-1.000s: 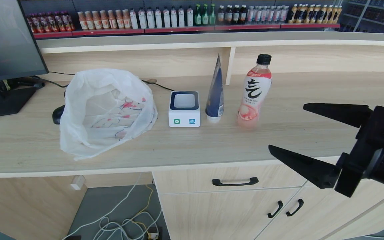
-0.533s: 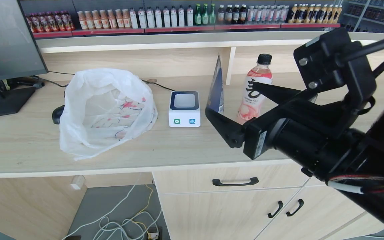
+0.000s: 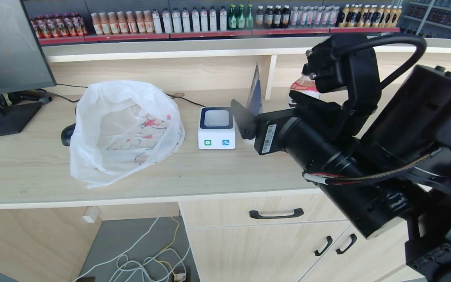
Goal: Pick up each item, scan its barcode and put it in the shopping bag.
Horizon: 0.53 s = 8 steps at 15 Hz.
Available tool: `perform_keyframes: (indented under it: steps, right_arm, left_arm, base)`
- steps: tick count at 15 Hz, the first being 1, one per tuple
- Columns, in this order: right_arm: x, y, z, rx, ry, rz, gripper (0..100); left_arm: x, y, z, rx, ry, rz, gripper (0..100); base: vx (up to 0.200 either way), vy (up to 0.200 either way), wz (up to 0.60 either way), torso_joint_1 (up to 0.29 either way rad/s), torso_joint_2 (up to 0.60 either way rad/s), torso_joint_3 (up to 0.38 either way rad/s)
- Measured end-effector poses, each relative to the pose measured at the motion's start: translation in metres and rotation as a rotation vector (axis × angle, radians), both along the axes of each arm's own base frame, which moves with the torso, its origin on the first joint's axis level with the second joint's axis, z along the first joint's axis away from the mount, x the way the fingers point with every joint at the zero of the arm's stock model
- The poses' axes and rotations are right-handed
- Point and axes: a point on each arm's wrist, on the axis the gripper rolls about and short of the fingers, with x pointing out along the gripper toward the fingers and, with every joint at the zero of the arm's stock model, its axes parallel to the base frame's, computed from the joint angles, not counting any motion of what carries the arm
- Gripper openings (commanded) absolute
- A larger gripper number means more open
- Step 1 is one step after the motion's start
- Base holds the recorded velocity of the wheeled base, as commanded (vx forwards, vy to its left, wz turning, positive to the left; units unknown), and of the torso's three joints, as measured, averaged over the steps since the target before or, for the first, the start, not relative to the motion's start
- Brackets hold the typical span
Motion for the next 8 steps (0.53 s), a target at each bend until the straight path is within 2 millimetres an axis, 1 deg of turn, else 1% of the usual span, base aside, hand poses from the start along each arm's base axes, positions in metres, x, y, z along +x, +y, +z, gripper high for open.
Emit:
perform_keyframes:
  steps: [3, 5, 8]
  right_arm:
    - [0.011, 0.009, -0.006, 0.022, -0.013, -0.019, 100]
    - [0.023, 0.005, -0.009, 0.021, -0.009, -0.053, 100]
    - [0.039, 0.003, 0.000, 0.051, -0.033, -0.089, 100]
  left_arm:
    - [0.000, 0.000, 0.000, 0.000, 0.000, 0.000, 100]
    - [0.000, 0.000, 0.000, 0.000, 0.000, 0.000, 100]
    - [0.000, 0.000, 0.000, 0.000, 0.000, 0.000, 100]
  base:
    - [0.000, 0.000, 0.00, 0.000, 0.00, 0.000]
    - [0.000, 0.000, 0.00, 0.000, 0.00, 0.000]
    - [0.000, 0.000, 0.00, 0.000, 0.00, 0.000]
